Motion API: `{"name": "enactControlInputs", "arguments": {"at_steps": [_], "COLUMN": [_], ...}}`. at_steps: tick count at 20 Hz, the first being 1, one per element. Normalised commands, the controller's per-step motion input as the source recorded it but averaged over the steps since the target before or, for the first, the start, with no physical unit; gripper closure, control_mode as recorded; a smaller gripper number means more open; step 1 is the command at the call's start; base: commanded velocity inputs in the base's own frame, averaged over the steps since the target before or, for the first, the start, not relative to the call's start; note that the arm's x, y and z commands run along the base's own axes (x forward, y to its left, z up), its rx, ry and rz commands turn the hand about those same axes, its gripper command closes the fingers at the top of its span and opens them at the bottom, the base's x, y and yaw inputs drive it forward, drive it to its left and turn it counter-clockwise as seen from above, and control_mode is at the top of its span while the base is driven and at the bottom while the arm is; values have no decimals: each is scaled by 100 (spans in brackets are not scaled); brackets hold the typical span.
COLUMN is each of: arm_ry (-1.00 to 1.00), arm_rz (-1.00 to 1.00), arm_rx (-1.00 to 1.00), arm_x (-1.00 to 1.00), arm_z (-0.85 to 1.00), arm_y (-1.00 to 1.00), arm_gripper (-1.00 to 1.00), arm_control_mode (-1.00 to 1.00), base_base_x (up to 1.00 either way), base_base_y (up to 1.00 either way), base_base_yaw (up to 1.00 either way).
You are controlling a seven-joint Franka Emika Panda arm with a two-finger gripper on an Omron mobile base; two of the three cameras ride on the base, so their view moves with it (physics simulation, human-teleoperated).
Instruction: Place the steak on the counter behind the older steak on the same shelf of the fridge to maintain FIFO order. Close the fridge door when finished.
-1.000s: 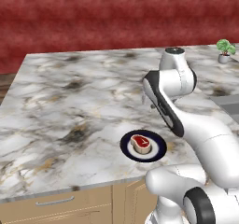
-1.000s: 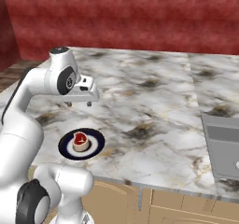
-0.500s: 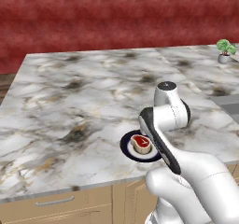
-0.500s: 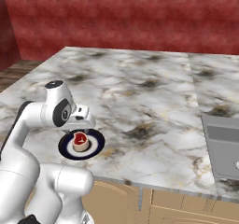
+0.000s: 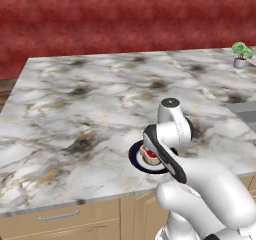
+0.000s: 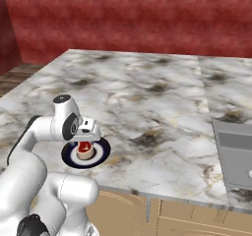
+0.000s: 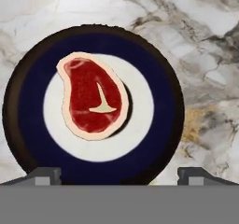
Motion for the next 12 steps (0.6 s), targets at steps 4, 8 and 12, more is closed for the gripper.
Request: {"name": "enactControlInputs", "arguments": {"at_steps": [4, 8, 12], "arm_ry": [0, 0, 0], "arm_rz": [0, 0, 0], "arm_rx": [0, 2, 1], "arm_x": [12, 17, 16], "arm_z": [-20, -14, -20], "arm_y": [21, 15, 12], "arm_gripper": [-100, -100, -100], "arm_control_mode": [-100, -100, -100], "base_base_x": [0, 0, 0], "base_base_y": [0, 0, 0], "base_base_yaw": [0, 0, 0]}}
